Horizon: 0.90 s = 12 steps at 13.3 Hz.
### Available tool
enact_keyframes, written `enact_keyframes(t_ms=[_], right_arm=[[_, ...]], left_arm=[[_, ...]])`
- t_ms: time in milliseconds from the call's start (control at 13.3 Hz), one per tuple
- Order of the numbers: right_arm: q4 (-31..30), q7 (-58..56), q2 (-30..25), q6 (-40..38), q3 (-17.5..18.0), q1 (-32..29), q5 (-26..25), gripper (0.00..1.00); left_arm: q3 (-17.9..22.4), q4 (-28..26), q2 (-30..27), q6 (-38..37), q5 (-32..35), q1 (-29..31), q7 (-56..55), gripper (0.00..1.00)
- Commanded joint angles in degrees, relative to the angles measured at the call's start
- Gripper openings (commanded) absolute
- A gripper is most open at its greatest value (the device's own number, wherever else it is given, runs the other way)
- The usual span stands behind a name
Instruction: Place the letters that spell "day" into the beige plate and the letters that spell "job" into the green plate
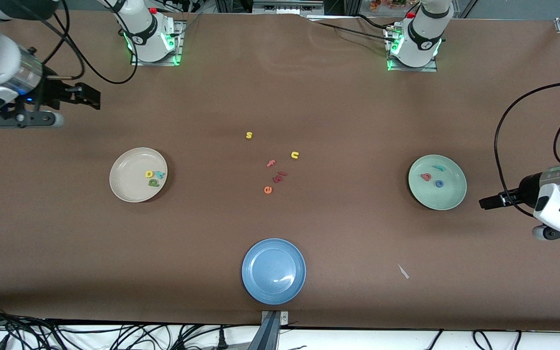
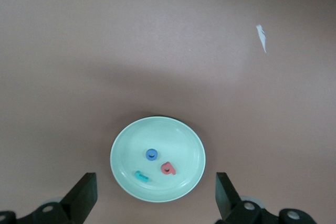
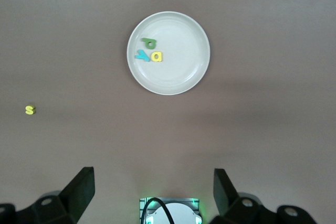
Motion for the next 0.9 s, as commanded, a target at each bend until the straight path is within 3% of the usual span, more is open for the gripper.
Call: enact_keyframes(t_ms=[0,301,527,829], right_arm=[[2.2,-1.4,0.8,-2.4,-0.3,-2.4,0.6,1.0],[2.1,-4.0,0.7,-2.4,-0.3,-3.9,0.6,1.0],[2.1,-3.7,0.6,-1.7,0.0,-3.7,0.0,1.0],[2.2,-3.7,0.8,-0.8,0.1,-3.2,-0.2,1.0]], left_arm=[[-0.2,1.9,-2.9,-3.2,3.2,-1.9,10.2,0.99],[0.2,2.6,-4.9,-3.0,3.2,-3.7,10.5,1.0],[-0.3,2.6,-9.4,-3.5,2.9,-4.3,10.5,1.0],[-3.0,2.5,-12.9,-13.0,1.1,-4.5,10.4,1.0]])
